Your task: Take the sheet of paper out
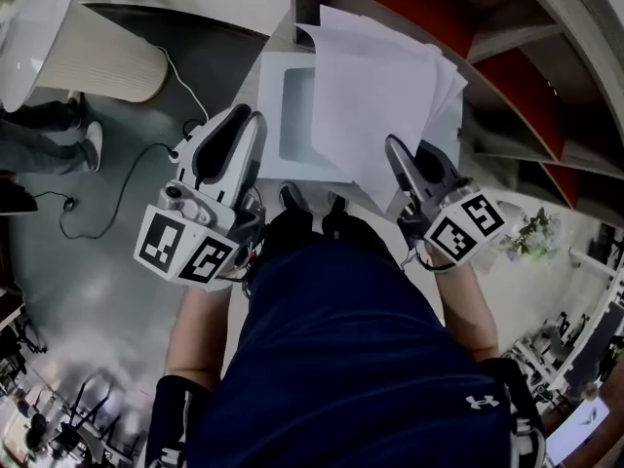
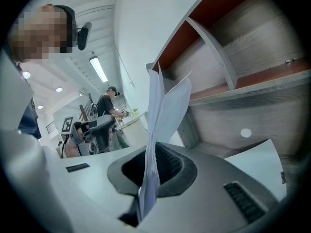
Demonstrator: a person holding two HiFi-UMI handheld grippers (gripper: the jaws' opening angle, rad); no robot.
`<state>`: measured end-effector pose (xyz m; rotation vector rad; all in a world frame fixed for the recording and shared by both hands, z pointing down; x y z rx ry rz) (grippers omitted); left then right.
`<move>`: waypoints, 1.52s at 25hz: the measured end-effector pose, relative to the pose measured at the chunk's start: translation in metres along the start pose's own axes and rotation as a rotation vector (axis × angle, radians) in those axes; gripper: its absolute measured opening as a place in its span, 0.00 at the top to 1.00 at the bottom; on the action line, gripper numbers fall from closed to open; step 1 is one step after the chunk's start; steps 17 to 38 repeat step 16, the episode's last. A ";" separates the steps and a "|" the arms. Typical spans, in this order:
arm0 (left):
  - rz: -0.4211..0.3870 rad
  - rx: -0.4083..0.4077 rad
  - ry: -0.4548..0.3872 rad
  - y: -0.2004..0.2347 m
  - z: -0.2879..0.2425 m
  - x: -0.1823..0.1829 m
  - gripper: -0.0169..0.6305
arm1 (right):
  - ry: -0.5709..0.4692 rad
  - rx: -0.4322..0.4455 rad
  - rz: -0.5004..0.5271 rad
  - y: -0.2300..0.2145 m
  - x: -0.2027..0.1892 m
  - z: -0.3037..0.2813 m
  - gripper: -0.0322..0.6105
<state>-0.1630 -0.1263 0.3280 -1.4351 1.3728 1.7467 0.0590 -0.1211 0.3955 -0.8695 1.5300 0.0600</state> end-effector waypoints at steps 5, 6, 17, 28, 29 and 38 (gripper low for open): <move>-0.002 0.002 0.011 -0.001 -0.001 -0.003 0.84 | 0.005 -0.003 -0.004 0.000 -0.001 0.002 0.92; -0.003 0.006 0.013 0.000 0.001 -0.003 0.84 | 0.009 -0.002 -0.005 0.001 -0.002 0.001 0.92; -0.003 0.023 0.009 0.008 0.004 -0.004 0.84 | 0.018 0.002 -0.002 0.003 -0.009 0.000 0.92; -0.003 0.023 0.009 0.008 0.004 -0.004 0.84 | 0.018 0.002 -0.002 0.003 -0.009 0.000 0.92; -0.003 0.023 0.009 0.008 0.004 -0.004 0.84 | 0.018 0.002 -0.002 0.003 -0.009 0.000 0.92; -0.003 0.023 0.009 0.008 0.004 -0.004 0.84 | 0.018 0.002 -0.002 0.003 -0.009 0.000 0.92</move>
Point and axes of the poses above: the fingertips, and each gripper's own axes: z backward along the fingers, y to its left, x out of its top, the point moved 3 cm from there along z, backward along the fingers, and after that the axes turned 10 degrees about x, right-handed, at the moved point
